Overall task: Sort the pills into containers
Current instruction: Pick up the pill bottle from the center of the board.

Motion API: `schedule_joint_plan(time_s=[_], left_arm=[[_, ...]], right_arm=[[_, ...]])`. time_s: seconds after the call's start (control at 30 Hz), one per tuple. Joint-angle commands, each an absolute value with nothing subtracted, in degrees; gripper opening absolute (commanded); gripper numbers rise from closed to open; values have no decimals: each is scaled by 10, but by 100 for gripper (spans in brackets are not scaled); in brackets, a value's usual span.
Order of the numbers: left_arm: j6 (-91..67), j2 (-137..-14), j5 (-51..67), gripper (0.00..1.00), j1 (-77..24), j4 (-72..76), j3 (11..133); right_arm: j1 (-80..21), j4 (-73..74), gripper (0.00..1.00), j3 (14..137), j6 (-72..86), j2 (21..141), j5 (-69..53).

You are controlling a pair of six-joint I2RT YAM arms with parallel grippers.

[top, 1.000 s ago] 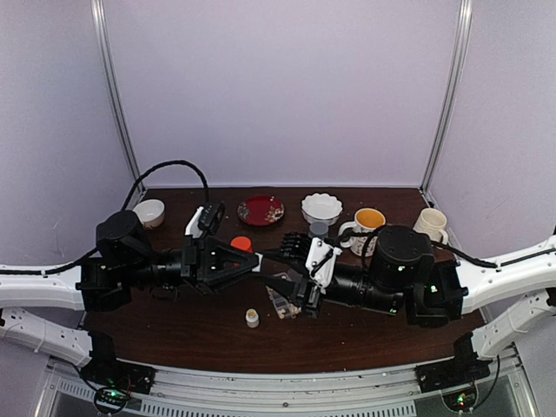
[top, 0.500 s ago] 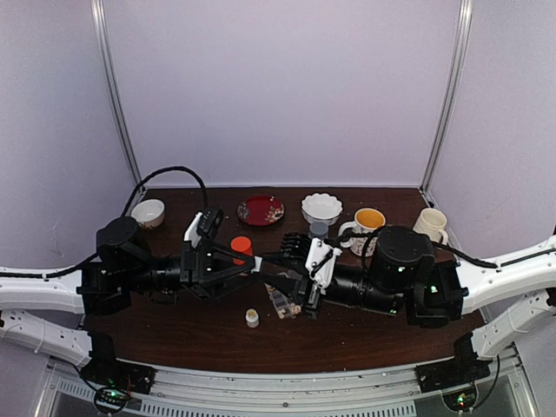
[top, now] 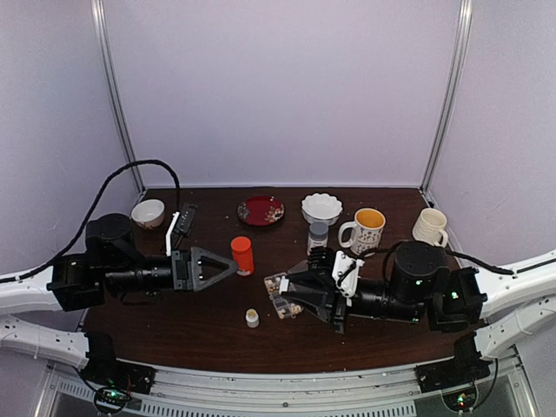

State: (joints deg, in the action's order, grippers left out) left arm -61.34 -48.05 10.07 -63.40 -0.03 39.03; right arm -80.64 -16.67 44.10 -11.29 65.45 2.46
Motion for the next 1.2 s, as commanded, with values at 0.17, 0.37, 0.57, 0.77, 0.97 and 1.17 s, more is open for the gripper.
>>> schedule_joint_plan(time_s=[0.17, 0.37, 0.57, 0.77, 0.97, 1.17], left_arm=[[-330, -491, -68, 79, -651, -90, 336], [-137, -530, -80, 88, -700, 25, 285], [-52, -572, -61, 82, -708, 111, 215], [-57, -638, -83, 77, -708, 205, 171], [-75, -719, -127, 75, -708, 306, 139], [-90, -820, -151, 69, -706, 394, 136]], right_arm=[[-803, -64, 13, 403, -3, 633, -19], [-792, -55, 13, 390, 0, 613, -11], [-779, -43, 13, 392, 0, 610, -24], [-769, -39, 12, 390, -1, 603, -38], [-762, -36, 12, 385, 0, 592, -50], [-757, -35, 12, 368, 0, 574, -51]])
